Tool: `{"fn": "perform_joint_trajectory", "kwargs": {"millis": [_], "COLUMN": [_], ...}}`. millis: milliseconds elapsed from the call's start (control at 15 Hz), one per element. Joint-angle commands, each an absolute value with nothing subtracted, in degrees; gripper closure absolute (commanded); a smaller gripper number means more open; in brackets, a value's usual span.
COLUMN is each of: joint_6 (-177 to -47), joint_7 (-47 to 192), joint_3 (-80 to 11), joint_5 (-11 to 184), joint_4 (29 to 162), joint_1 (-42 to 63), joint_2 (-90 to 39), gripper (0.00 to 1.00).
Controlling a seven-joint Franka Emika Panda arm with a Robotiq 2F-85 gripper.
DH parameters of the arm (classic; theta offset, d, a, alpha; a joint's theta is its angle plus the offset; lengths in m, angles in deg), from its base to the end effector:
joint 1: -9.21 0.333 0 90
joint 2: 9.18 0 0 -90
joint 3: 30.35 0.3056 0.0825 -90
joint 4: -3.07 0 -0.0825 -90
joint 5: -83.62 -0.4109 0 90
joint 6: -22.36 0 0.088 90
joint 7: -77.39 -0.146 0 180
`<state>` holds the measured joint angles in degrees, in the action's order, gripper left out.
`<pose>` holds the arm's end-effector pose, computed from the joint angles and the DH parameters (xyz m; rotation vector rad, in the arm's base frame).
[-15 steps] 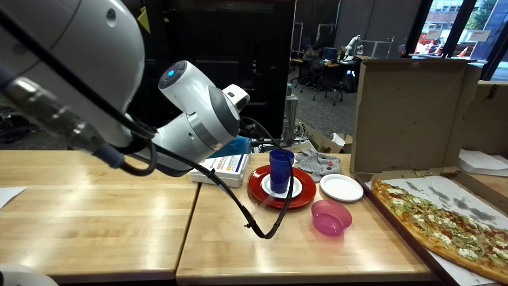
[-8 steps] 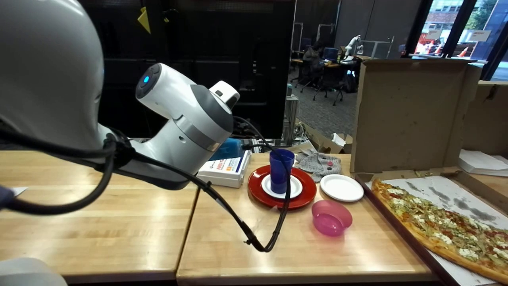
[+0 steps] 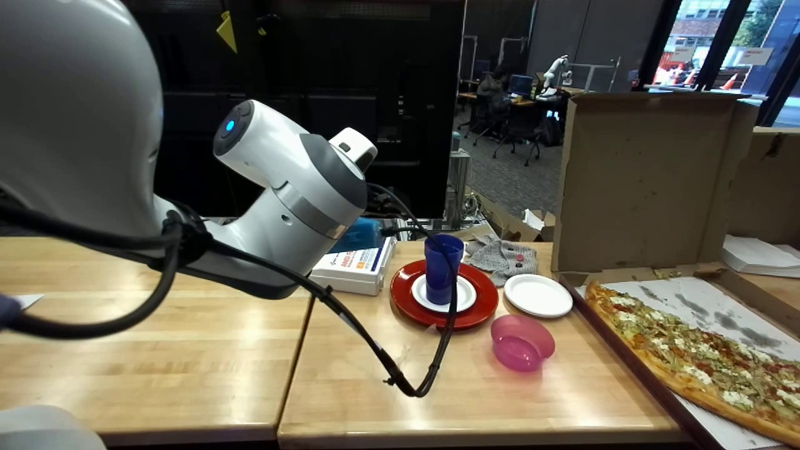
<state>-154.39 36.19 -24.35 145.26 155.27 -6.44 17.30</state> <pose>0.4697 -0.0103 0.4087 2.5499 0.2238 1.1890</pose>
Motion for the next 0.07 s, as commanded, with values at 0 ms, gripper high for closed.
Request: {"fn": "perform_joint_trajectory", "kwargs": {"millis": [0], "joint_6": [-154.4], "joint_7": [36.2], "joint_3": [-24.4], "joint_5": [145.3], "joint_4": [155.3], "joint_1": [-6.4], "joint_2": [17.3], "gripper": [0.00]}}
